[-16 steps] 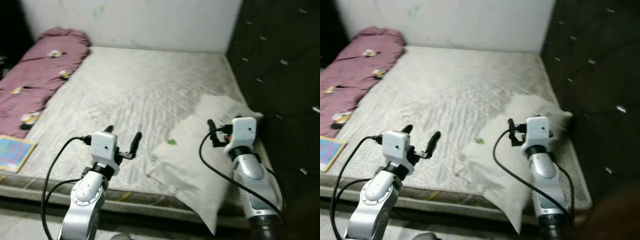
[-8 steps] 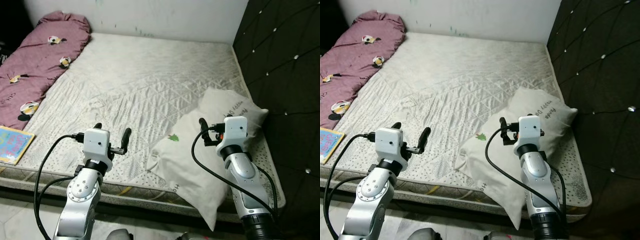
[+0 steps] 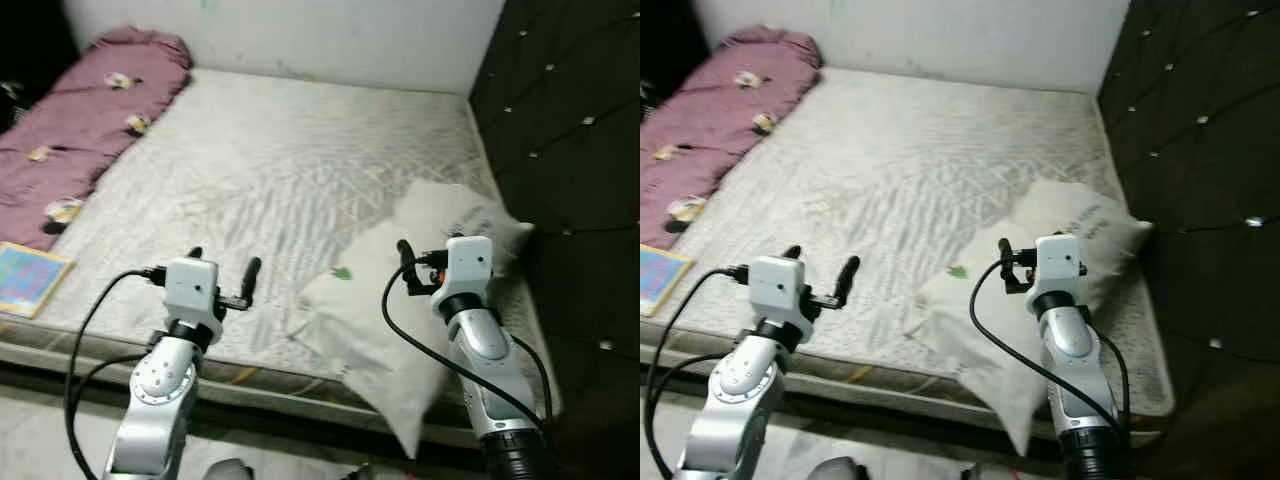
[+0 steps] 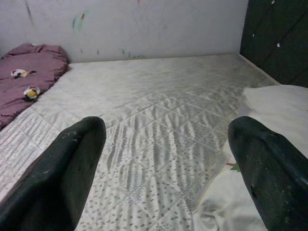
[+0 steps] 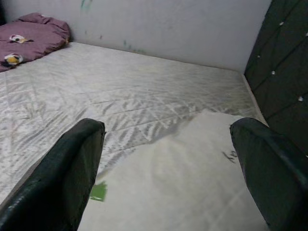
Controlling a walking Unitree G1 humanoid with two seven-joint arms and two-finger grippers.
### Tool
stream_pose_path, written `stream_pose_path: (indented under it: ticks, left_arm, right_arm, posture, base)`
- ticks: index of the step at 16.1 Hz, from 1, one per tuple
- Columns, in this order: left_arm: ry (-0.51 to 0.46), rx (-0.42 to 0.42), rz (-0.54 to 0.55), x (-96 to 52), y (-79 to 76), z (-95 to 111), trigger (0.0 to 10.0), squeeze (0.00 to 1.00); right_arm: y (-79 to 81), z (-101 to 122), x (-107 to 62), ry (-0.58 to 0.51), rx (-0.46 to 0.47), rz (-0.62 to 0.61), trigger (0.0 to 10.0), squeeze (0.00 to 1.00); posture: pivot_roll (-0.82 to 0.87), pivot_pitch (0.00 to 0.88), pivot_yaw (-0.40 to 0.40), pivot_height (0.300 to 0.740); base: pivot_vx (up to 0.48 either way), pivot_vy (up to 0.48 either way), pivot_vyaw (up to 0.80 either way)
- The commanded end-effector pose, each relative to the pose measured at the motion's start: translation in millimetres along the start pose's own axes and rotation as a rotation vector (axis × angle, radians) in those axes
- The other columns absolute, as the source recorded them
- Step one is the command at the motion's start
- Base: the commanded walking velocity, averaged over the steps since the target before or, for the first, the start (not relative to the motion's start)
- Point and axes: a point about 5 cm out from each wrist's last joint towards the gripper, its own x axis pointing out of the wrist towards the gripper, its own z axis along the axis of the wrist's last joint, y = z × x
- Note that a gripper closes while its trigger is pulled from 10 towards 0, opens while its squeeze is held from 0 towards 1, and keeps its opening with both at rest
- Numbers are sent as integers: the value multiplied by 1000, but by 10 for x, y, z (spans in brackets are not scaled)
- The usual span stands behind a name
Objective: Clean up the room
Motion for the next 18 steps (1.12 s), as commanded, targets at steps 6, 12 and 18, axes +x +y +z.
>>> stream_pose_path:
  ticks: [6,12,18]
  left_arm:
    - [0,-4,-15,11,-18,-4,10000,0]
    - [59,-50,32,18,-6,-45,10000,0]
    - [2,-72,26,19,1,33,10000,0]
  right_arm:
    - [-20,28,42,-9,-13,2,10000,0]
    - [-28,10,37,3,6,-11,10000,0]
    - [-27,42,15,-13,-4,-13,10000,0]
  posture:
    - [8,0,-28,740]
    - [3,0,-24,740]
    - [-2,0,-24,740]
  base:
    - [0,-364,0]
    - [0,-60,-267]
    - [0,0,-211]
